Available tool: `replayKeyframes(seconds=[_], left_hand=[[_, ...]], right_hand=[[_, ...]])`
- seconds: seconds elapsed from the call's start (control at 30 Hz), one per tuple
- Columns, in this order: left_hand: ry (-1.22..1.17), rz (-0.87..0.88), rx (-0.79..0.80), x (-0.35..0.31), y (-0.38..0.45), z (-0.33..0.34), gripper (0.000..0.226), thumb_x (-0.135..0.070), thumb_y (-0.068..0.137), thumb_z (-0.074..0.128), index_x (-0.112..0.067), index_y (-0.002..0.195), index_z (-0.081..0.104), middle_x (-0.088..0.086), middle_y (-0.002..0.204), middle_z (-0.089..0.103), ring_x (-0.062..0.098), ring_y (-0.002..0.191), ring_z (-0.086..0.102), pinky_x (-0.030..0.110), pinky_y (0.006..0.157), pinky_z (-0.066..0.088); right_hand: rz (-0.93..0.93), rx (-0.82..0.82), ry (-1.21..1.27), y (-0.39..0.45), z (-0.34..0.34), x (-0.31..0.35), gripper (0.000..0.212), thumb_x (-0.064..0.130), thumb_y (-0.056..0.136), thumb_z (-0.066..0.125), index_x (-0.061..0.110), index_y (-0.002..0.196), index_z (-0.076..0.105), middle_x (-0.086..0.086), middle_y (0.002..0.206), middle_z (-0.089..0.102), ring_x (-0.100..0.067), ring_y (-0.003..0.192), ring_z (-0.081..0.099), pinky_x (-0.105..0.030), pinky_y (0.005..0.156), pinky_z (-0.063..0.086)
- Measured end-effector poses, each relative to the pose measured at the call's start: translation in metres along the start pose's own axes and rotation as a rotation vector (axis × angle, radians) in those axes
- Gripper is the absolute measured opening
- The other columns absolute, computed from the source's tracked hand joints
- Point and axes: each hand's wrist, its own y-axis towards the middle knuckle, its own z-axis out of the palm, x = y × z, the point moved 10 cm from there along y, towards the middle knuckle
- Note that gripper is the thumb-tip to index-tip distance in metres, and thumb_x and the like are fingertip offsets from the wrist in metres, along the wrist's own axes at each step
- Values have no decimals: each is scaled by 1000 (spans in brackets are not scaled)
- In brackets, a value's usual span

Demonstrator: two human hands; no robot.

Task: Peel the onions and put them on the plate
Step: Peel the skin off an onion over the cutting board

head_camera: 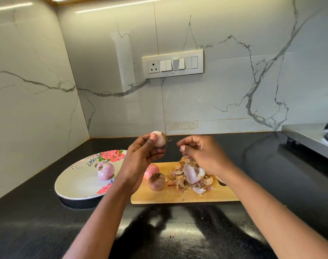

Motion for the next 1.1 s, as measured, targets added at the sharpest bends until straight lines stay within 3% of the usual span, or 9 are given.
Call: replayKeyframes(seconds=[0.07,0.13,0.23,0.37,0.5,0.67,0.83,0.93,1.1], left_hand=[[26,-11,-6,2,-1,0,39,-36,91,57,-10,119,66,10,98,75,18,86,69,32,85,57],[53,-14,0,3,-2,2,34,-33,95,56,-11,119,66,8,99,75,17,86,69,32,84,56],[108,-12,-2,3,-2,1,31,-32,98,57,-14,121,66,5,101,75,16,88,71,30,83,57],[170,3,6,2,-3,2,45,-41,88,62,-15,125,64,6,108,75,18,94,72,27,81,57],[169,6,57,1,-4,8,43,-38,89,63,-13,123,63,8,107,76,18,94,72,27,81,56],[185,-2,58,2,-3,8,41,-38,87,64,-14,121,65,7,104,75,15,88,71,28,82,56],[168,-14,53,4,-3,7,42,-40,87,62,-13,119,67,7,102,73,18,89,69,29,84,57],[123,-25,84,4,-3,10,39,-38,90,59,-13,117,70,7,101,73,18,90,68,29,86,57],[-3,-66,131,6,-4,16,35,-35,91,57,-12,113,73,10,98,73,19,89,67,31,87,58]], right_hand=[[-51,56,-275,-2,6,0,13,21,99,64,23,101,77,10,89,75,4,74,66,-8,66,48],[-110,60,-373,-3,11,5,15,27,99,63,22,100,78,12,90,73,5,78,64,-5,65,42],[-154,-13,-239,-2,5,14,15,26,94,72,21,108,75,13,91,74,4,84,66,-4,72,45],[-117,6,49,-1,3,18,40,45,77,79,26,111,70,12,100,75,-1,91,70,-20,84,56],[-141,8,143,0,7,21,33,25,76,85,19,105,72,5,98,78,-9,92,74,-24,84,59],[-141,-5,225,-1,2,19,18,5,82,80,12,98,74,-3,88,78,-12,80,74,-21,71,58],[-202,-11,127,-2,3,24,18,5,84,79,16,95,71,0,83,76,-13,77,73,-29,78,61],[-230,21,97,-4,6,29,19,4,86,77,19,96,70,5,84,74,-8,79,71,-21,79,57],[-206,116,181,-3,11,31,24,-2,88,72,19,99,69,0,92,73,-7,86,68,-22,84,56]])
